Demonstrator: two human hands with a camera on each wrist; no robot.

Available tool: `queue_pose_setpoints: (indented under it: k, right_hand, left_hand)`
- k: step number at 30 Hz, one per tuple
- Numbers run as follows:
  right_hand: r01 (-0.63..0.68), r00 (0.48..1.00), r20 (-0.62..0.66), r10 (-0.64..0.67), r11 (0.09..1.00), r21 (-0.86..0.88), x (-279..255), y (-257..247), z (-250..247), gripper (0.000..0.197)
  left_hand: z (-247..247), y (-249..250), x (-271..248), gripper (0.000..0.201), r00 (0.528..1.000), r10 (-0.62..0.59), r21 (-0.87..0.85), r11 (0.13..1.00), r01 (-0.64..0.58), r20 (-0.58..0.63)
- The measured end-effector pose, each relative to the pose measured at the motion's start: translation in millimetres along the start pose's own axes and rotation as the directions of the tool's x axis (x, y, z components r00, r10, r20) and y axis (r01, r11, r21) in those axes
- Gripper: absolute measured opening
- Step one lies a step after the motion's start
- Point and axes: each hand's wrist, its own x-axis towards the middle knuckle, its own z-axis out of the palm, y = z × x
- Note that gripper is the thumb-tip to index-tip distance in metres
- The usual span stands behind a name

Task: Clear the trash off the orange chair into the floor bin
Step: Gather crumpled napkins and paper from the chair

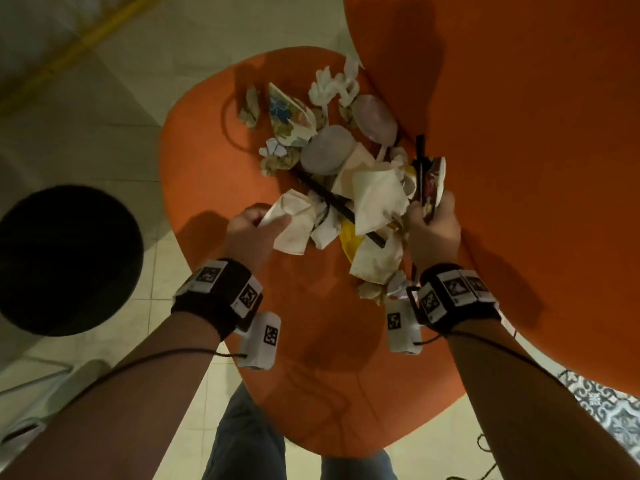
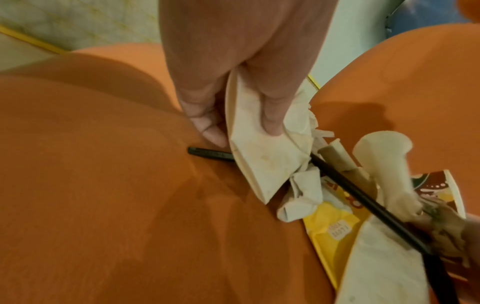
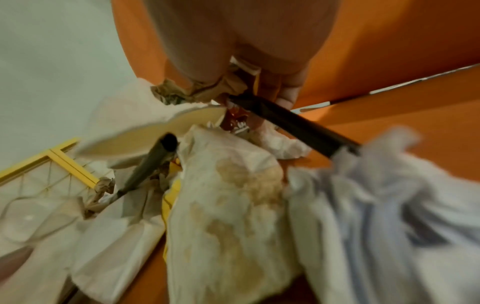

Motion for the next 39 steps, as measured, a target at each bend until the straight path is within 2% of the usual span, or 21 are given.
queue_pose_setpoints:
  k: [3,5,8,11,13,18,20,22,27,31,33,36,39]
  right_hand:
    - [-0.019,0.998,-0.05,0.021,0.999,0.044,-13.2,10.9,-10.1,0.025]
    - [0.03,0.998,-0.06,-0.029,0.999,0.025,-20.5,19.6,-16.8,0.024]
    - [0.062,0.997,-0.034,-0.065,0.993,-0.105,-31.8,31.6,-23.4,0.03]
    - [0.018,0.99,0.143,0.023,0.96,-0.28,-48.0,41.8,-26.0,0.049]
    - [0.018,0.965,0.249,0.078,0.933,-0.359,-59.0,46.8,-23.2,0.061]
    - [0.084,0.96,0.272,0.064,0.862,-0.5,-67.1,47.9,-11.1,0.083]
    - [0.085,0.954,0.291,0.069,0.87,-0.486,-64.6,47.8,-11.0,0.098]
    - [0.077,0.946,0.316,0.076,0.892,-0.445,-61.9,48.5,-12.4,0.101]
    - [0.065,0.933,0.353,0.074,0.928,-0.366,-59.4,52.7,-19.0,0.086]
    - [0.023,0.938,0.34,0.072,0.963,-0.268,-61.2,57.8,-24.3,0.073]
    - [-0.017,0.948,0.31,0.078,0.981,-0.194,-64.3,59.5,-26.7,0.069]
    - [-0.033,0.967,0.248,0.06,0.993,-0.111,-73.4,58.5,-28.7,0.066]
    - [-0.005,0.968,0.248,0.031,0.995,-0.101,-86.9,52.1,-23.4,0.065]
  left_hand:
    - [4.5,2.1,-10.6,0.007,0.999,0.021,-0.074,0.997,-0.023,-0.037]
    - [10.4,3.6,-14.6,0.009,0.998,0.032,-0.094,0.995,-0.036,-0.046]
    - [25.0,5.2,-17.9,0.012,0.992,0.118,-0.054,0.992,-0.116,0.053]
    - [45.3,6.4,-20.4,0.024,0.964,0.213,0.168,0.956,-0.24,0.161]
    - [59.0,5.7,-22.0,0.029,0.948,0.191,0.263,0.93,-0.258,0.255]
    - [78.7,0.5,-21.4,0.029,0.924,0.198,0.453,0.825,-0.337,0.327]
    - [82.3,-0.9,-22.0,0.03,0.925,0.178,0.517,0.786,-0.339,0.335]
    - [83.1,-2.9,-22.9,0.038,0.94,0.147,0.549,0.78,-0.302,0.308]
    - [78.1,-3.2,-31.2,0.041,0.943,0.12,0.47,0.843,-0.262,0.31]
    - [67.9,2.0,-38.7,0.033,0.939,0.173,0.369,0.887,-0.279,0.296]
    - [59.5,-3.9,-40.6,0.035,0.943,0.185,0.291,0.919,-0.265,0.276]
    - [43.7,-16.1,-47.7,0.048,0.962,0.178,0.169,0.962,-0.214,0.206]
    - [32.0,-26.3,-54.6,0.036,0.984,0.138,0.051,0.988,-0.145,0.112]
